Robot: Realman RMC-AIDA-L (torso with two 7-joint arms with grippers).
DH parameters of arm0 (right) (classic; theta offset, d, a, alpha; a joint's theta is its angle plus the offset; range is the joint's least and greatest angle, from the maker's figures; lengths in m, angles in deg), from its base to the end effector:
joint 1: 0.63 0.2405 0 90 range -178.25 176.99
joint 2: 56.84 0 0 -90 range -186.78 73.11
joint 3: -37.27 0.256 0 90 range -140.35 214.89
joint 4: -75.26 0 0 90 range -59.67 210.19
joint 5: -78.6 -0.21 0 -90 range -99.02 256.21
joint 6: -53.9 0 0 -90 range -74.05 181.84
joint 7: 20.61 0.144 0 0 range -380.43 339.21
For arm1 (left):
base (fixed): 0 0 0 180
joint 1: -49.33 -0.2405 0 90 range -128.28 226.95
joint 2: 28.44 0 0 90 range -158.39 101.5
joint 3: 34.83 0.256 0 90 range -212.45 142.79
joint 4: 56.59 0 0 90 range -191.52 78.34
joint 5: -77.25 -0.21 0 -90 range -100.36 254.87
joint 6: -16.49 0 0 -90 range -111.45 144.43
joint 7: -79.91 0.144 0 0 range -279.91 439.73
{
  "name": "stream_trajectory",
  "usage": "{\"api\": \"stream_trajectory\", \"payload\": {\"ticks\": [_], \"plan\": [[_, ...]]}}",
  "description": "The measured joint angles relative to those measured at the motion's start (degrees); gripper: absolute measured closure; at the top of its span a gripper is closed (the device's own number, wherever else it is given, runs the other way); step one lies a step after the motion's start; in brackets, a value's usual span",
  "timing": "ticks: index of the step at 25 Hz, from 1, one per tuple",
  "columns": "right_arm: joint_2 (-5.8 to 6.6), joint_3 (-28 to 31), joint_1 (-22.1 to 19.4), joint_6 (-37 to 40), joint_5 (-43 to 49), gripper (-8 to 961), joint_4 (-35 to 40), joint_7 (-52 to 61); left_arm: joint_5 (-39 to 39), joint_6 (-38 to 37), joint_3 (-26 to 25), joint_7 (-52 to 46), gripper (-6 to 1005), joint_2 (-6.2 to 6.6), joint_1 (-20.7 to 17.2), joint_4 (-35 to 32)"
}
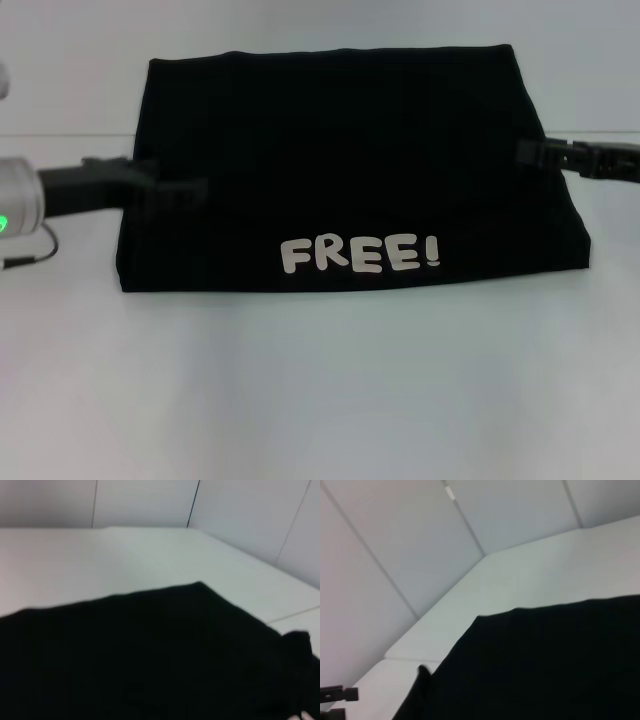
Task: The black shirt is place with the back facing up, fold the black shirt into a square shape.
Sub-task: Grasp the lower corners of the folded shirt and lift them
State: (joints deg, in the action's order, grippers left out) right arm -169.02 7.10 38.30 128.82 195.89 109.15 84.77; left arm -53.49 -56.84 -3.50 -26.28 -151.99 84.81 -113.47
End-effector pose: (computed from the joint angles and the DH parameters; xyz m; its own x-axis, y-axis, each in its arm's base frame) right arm 0.2674 0.4082 0.0635 0.5213 -0.5708 -0.6344 -0.8173 -0.5479 -0.1786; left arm -0.2551 0.3945 0.0510 0.7037 0.5072 0.4976 0.7064 -0.5747 -0.4132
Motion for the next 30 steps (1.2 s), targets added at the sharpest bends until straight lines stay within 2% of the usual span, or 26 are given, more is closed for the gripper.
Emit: {"api": "stream_trajectory", "payload": {"ticks": [2,5,8,13,18,30], "plan": [[0.09,0.3,-0.9,1.4,-0.2,279,0.0,-0.2,0.1,-0.5,0.1,0.5,126,-0.50,-2.7,-1.2],[0.00,0.4,-1.5,1.4,-0.3,280,0.0,0.0,0.1,-0.7,0.1,0.6,125,-0.35,-5.4,-0.2],[-0.35,0.3,-1.7,0.8,-0.3,280,0.0,0.1,-0.1,-0.2,-0.1,0.0,125,-0.35,-6.4,1.2],[-0.47,0.4,-1.7,0.5,-0.3,281,0.0,0.4,-0.2,4.5,-0.4,-4.8,130,0.11,-6.6,5.0],[-0.36,0.3,-1.4,0.6,-0.3,281,0.1,0.9,-0.2,5.7,-0.5,-12.9,131,0.77,-6.2,6.8],[-0.23,-0.1,-1.7,-0.3,0.0,282,-0.2,0.9,-0.7,8.0,0.3,-11.4,131,1.24,-4.9,11.6]]}}
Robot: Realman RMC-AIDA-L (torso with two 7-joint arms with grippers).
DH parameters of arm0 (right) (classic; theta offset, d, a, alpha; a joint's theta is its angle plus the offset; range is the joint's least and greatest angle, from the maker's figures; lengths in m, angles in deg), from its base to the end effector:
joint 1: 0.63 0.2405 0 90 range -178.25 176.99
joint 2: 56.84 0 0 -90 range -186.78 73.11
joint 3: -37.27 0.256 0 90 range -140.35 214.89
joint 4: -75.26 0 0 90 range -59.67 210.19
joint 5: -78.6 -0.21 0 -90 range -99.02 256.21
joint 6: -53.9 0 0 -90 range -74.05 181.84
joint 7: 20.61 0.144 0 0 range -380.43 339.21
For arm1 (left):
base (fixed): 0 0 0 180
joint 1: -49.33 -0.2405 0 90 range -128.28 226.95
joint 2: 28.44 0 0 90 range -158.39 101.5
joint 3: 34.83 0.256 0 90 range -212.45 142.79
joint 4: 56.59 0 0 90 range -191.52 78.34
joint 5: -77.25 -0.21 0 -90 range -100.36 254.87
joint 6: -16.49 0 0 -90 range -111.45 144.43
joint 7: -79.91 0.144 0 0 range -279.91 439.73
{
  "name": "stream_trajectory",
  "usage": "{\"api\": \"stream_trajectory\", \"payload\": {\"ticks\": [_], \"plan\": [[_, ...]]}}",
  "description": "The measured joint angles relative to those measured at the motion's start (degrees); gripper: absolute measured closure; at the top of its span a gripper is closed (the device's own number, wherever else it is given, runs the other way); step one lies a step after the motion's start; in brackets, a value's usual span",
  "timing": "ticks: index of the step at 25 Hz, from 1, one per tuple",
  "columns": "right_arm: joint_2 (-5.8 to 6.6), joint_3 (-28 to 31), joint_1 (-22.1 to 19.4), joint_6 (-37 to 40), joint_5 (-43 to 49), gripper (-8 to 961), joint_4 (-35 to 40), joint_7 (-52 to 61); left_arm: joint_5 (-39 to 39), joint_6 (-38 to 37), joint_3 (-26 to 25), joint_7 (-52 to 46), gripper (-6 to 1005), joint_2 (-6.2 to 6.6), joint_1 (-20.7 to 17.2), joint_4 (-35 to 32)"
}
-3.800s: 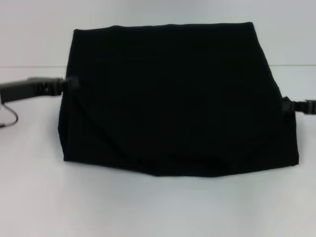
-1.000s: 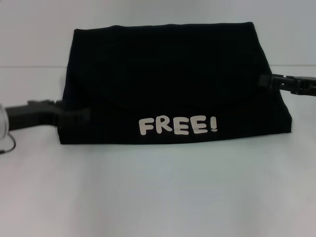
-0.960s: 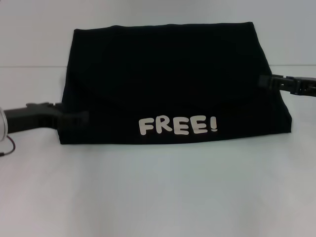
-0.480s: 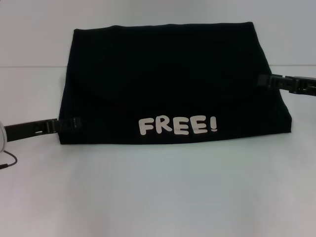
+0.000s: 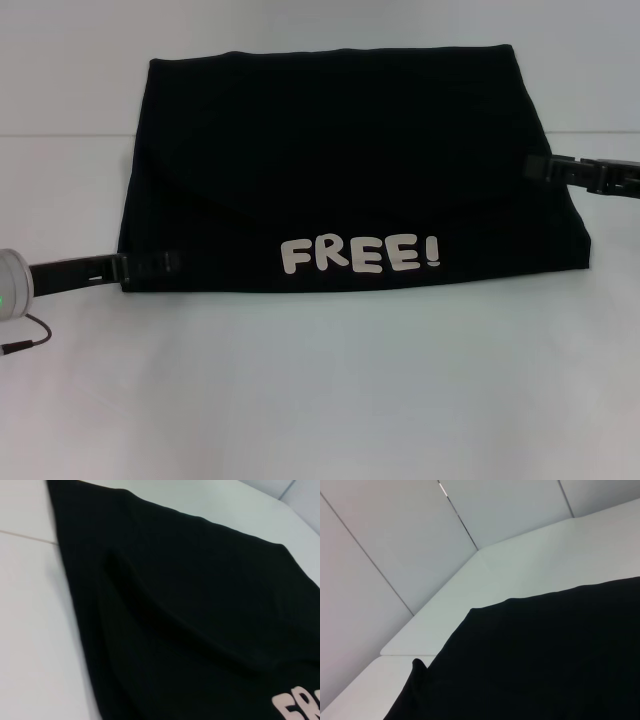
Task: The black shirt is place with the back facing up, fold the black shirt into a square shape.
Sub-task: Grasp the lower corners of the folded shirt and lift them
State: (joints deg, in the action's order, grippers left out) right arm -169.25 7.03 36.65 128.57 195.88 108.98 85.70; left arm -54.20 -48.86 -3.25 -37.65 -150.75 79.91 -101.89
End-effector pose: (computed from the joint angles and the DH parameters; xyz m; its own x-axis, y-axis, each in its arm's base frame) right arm 0.2790 0.4001 0.0610 0.4875 -0.5970 -0.6371 -0.8429 -0.5121 -0.1651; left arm -0.3196 0.3656 0.0201 0.3852 0.7307 0.5636 0.9215 -0.2720 -0.2772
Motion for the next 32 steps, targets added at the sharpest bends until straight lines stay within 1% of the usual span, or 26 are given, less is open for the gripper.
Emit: {"api": "stream_trajectory", "payload": {"ticks": [7,18,28,32], "plan": [[0.19,0.0,-0.3,0.0,0.1,283,-0.1,0.0,-0.5,-2.8,-0.3,0.5,134,0.59,0.2,-0.1],[0.21,0.0,-0.3,0.0,0.1,284,-0.1,-0.3,-2.1,-1.4,-0.4,1.4,140,0.76,0.3,0.1],[0.13,0.0,-0.3,-0.4,0.1,285,-0.3,-0.3,-3.5,-2.0,0.0,1.9,147,0.76,0.8,0.9],[0.14,0.0,-0.3,-0.4,0.1,285,-0.3,-0.2,-3.7,-0.4,-0.3,2.0,150,0.90,1.0,1.0]]}}
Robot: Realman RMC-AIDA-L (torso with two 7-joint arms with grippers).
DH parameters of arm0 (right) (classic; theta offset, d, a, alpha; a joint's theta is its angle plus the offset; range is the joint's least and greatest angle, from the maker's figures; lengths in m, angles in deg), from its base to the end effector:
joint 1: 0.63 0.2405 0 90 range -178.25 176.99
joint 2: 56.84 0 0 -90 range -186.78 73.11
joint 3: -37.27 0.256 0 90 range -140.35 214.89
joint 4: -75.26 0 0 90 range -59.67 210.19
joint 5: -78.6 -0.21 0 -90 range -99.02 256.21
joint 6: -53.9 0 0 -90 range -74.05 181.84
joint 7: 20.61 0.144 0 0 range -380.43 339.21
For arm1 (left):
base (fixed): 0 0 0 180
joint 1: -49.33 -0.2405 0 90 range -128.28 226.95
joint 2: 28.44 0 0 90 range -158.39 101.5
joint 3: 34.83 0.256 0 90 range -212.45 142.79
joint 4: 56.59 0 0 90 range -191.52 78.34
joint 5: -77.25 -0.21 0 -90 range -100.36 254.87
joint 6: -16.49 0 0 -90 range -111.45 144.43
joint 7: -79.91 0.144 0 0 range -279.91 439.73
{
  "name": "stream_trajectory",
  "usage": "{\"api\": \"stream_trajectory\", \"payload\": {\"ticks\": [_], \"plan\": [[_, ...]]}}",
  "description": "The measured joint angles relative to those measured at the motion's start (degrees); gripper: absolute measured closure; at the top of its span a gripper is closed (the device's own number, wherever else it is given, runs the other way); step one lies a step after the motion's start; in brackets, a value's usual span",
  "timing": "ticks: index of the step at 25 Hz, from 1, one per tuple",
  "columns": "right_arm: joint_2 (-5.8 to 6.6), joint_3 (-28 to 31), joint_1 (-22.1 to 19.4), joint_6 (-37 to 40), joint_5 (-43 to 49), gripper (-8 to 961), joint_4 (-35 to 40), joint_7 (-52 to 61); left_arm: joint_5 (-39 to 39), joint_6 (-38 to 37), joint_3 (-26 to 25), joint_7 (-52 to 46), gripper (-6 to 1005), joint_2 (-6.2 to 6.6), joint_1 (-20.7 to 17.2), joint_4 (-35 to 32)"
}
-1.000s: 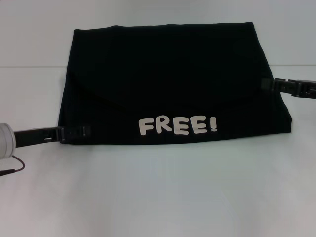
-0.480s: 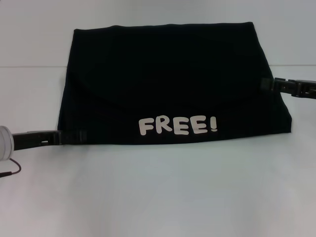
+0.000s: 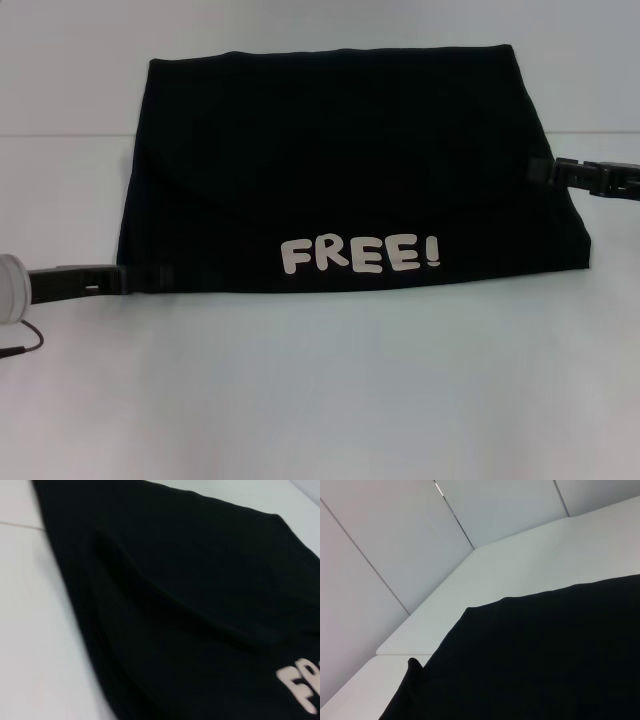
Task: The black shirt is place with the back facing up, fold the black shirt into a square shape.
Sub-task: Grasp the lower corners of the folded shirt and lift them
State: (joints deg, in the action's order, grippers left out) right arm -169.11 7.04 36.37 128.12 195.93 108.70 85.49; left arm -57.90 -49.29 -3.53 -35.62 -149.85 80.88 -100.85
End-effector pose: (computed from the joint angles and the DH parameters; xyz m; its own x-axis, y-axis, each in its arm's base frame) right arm 0.2825 0.3992 0.0614 0.4855 -0.5988 -0.6370 -0.8466 -0.5038 -0.1717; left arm -0.3239 0.3656 0.0200 0.4428 0.7444 0.4999 0.8924 -0.3118 -0.3261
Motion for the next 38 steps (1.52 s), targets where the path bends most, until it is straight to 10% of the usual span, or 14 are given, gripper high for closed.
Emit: {"api": "stream_trajectory", "payload": {"ticks": [10,23,38], "plan": [[0.14,0.0,-0.3,0.3,0.0,286,0.2,0.1,0.0,1.2,-0.8,-0.1,372,0.30,0.0,0.2],[0.48,0.0,-0.9,-0.2,0.2,286,0.5,0.3,-0.8,2.6,-0.4,0.1,1004,0.33,0.4,1.2],[1.93,0.4,-1.7,-0.6,2.3,285,0.6,2.6,-1.3,1.0,-1.0,-0.5,990,1.10,0.5,-0.7]]}}
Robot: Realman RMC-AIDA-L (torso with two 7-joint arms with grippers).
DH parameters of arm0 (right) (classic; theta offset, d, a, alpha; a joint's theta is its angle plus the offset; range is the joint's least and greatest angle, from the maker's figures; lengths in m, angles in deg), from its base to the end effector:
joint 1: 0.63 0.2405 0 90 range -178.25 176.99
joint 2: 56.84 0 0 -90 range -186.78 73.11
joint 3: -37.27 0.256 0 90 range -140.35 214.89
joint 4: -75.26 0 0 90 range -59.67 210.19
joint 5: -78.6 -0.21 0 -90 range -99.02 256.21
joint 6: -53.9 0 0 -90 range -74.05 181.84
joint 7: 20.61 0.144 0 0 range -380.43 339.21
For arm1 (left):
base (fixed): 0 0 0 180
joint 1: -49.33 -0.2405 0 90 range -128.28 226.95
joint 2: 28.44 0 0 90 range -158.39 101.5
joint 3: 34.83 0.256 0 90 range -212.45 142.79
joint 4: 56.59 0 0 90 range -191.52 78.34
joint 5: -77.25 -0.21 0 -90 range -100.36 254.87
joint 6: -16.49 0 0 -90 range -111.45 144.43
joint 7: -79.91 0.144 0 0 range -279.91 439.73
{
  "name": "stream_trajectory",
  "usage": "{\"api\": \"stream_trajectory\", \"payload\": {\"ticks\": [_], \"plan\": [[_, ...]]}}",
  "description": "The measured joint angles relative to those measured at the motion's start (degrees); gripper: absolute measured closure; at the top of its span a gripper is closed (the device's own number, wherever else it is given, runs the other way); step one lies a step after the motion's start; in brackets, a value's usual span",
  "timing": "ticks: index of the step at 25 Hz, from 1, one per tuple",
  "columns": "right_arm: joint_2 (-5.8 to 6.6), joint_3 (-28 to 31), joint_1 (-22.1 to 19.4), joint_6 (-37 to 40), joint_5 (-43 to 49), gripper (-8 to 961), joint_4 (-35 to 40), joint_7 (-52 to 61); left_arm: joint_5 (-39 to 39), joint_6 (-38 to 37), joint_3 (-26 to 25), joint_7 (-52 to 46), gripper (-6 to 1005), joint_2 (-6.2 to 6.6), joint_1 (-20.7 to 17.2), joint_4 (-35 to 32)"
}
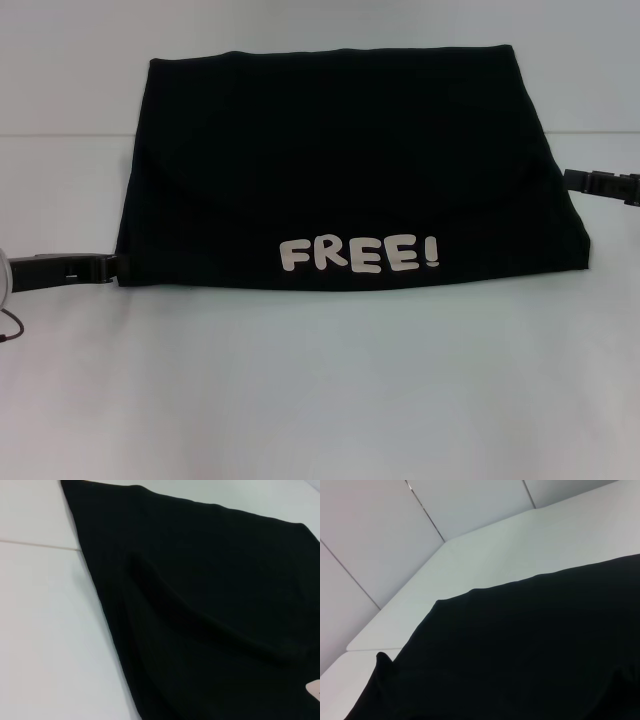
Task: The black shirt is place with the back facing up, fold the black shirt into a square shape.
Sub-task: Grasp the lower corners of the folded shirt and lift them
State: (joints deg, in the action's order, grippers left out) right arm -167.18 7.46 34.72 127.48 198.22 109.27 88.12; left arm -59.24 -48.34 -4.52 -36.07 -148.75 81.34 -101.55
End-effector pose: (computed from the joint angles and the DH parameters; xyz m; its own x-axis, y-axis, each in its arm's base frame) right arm 0.3032 0.3938 0.0781 0.4634 -0.6289 -0.6243 -0.8743 -0.4393 -0.2065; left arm -0.3291 0.3713 0.0346 0.4545 0.7334 0.5056 0.8822 -0.2919 -0.3695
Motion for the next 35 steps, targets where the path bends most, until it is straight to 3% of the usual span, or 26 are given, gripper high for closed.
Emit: {"api": "stream_trajectory", "payload": {"ticks": [9,15,26,31,35], "plan": [[-0.02,0.0,0.3,-0.5,0.0,286,0.0,0.0,0.1,-0.2,-0.3,-0.7,973,0.32,0.5,0.6],[-0.02,0.0,0.4,-0.6,0.0,285,0.0,0.1,0.3,0.7,-1.6,-0.8,755,0.30,0.4,1.7],[-0.02,-0.1,0.5,-1.2,0.0,286,0.0,0.1,0.4,0.8,-0.9,-0.4,521,0.32,1.4,4.5],[-0.02,-0.1,0.6,-1.2,0.0,286,0.0,0.1,0.0,-0.2,0.1,0.6,272,0.40,1.6,4.5],[-0.02,0.0,0.6,-1.2,0.0,286,0.0,0.1,0.2,0.2,0.3,0.7,302,0.42,1.7,4.5]]}}
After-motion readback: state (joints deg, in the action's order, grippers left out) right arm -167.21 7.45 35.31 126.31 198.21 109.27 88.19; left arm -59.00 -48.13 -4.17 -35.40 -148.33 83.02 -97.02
